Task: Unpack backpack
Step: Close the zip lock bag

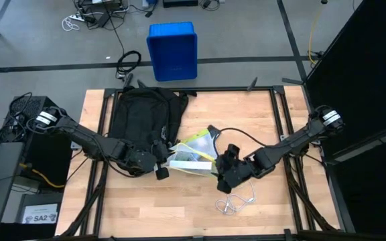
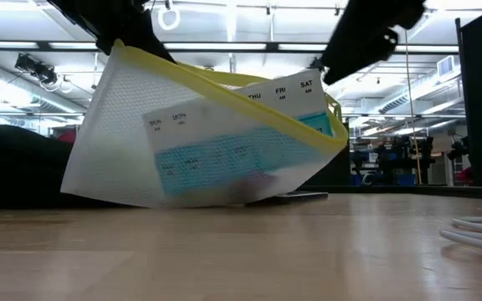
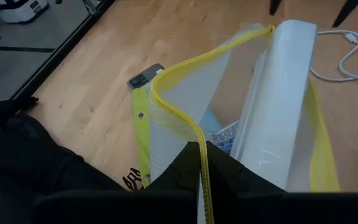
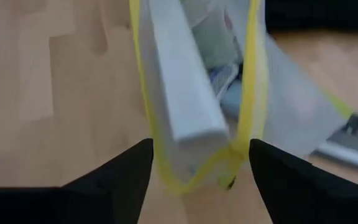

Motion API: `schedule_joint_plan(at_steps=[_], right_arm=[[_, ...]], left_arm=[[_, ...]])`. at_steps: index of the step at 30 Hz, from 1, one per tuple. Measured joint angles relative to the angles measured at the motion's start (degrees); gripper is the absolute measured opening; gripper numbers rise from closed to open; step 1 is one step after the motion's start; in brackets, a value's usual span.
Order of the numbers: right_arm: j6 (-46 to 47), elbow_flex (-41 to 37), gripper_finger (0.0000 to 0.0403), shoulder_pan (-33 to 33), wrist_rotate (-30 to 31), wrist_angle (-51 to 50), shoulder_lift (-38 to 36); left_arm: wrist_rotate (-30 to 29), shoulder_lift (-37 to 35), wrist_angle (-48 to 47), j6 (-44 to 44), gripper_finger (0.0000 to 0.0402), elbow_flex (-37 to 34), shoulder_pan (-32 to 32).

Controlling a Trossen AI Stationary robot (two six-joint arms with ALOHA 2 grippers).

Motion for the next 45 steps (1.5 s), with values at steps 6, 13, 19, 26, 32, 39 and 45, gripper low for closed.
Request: schedule_joint_plan(at_steps=[6, 13, 19, 26, 32, 39, 45], right_arm=[[-6.22, 0.0, 0.0225, 4.99, -1.86, -0.29, 0.76], [-18.72, 0.0, 0.0204, 7.84, -0.49, 6.87, 9.04], [-24.02, -0.02, 0.0184, 6.69, 4.63, 7.51, 14.04], [-27.81, -0.04, 0.0172, 6.64, 9.84, 7.63, 14.23], [-28.3, -0.04, 0.0164, 4.98, 9.53, 7.03, 14.23], [-30.96, 0.04, 0.0156, 2.97, 7.99, 7.01, 17.2], [-31.12, -0.04, 0.0129, 2.2, 10.3, 6.22, 20.85]], left_arm=[[0.01, 0.0, -0.05, -0.03, 0.0, 0.0, 0.0], [0.02, 0.0, -0.05, -0.12, 0.0, 0.0, 0.0], [0.03, 0.0, -0.08, -0.16, 0.0, 0.0, 0.0], [0.02, 0.0, -0.29, -0.18, 0.0, 0.0, 0.0], [0.04, 0.0, -0.31, -0.5, 0.0, 0.0, 0.01], [0.14, 0.02, -0.33, -0.57, 0.0, 0.03, 0.0], [0.57, 0.04, -0.55, -0.72, 0.0, 0.07, 0.02]])
